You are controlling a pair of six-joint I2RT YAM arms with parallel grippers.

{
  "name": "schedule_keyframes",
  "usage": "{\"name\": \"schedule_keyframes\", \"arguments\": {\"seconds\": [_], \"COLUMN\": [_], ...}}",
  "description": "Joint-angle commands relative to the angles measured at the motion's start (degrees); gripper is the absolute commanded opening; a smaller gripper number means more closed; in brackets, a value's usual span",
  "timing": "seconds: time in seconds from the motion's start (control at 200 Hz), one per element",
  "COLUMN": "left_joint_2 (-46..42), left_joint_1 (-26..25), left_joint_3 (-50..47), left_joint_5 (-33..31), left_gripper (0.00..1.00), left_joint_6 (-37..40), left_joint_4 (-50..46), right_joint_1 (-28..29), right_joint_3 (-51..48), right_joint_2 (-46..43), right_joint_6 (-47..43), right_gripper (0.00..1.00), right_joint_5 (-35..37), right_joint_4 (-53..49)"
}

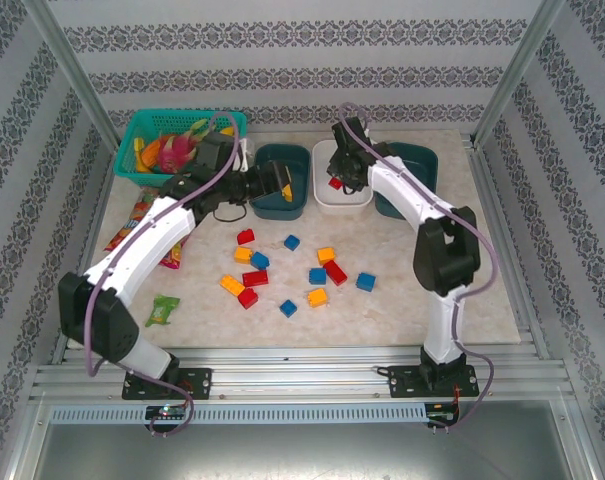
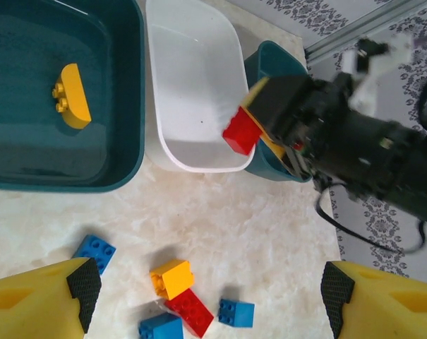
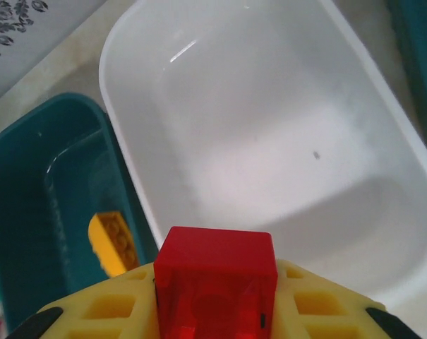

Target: Sort the legos into containers by color

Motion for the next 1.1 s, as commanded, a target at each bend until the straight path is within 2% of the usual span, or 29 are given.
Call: {"name": "schedule_keyframes", "arguments": {"seconds": [0.0, 0.22, 0.405, 0.455, 0.58, 0.714, 0.854, 0.999, 1.094], "left_joint_2": [3.2, 9.8, 11.6, 11.6, 10.8, 7.5, 1.7, -6.5, -11.3], "left_joint_1": [-0.7, -0.7, -0.7, -0.7, -0.3, 0.0, 0.8, 2.1, 2.7], "left_joint_3": [4.3, 11.2, 13.4, 13.3, 12.5, 9.4, 4.1, -5.1, -12.4], "left_joint_5": [1.3, 1.6, 0.7, 0.3, -0.1, -1.2, -5.3, -10.0, -12.3], "left_gripper": [0.84, 0.83, 0.83, 0.83, 0.82, 0.82, 0.82, 0.81, 0.79], "left_joint_6": [-0.8, -0.6, -0.9, -0.9, -0.8, -1.4, -3.4, -9.2, -14.1], "left_joint_4": [2.4, 1.3, -0.6, -1.2, -2.8, -4.1, -9.6, -17.5, -21.1], "right_joint_1": [-1.8, -4.9, -5.5, -5.4, -5.2, -5.2, -3.8, 1.4, 5.9], "right_joint_3": [8.4, 23.1, 32.5, 33.6, 33.3, 32.6, 23.0, 0.8, -14.3], "right_joint_2": [8.1, 21.4, 29.0, 29.4, 26.9, 21.5, 9.2, -8.7, -18.4], "right_joint_6": [-7.2, -7.6, -7.7, -7.9, -8.6, -9.3, -10.6, -17.5, -21.4], "right_gripper": [0.29, 0.30, 0.37, 0.41, 0.60, 0.67, 0.66, 0.66, 0.67], "right_joint_5": [-5.5, -8.9, -11.2, -10.4, -8.3, -7.2, -5.8, -6.2, -9.9], "right_joint_4": [-2.8, -9.0, -15.4, -16.7, -16.4, -16.2, -11.0, 4.4, 14.8]}}
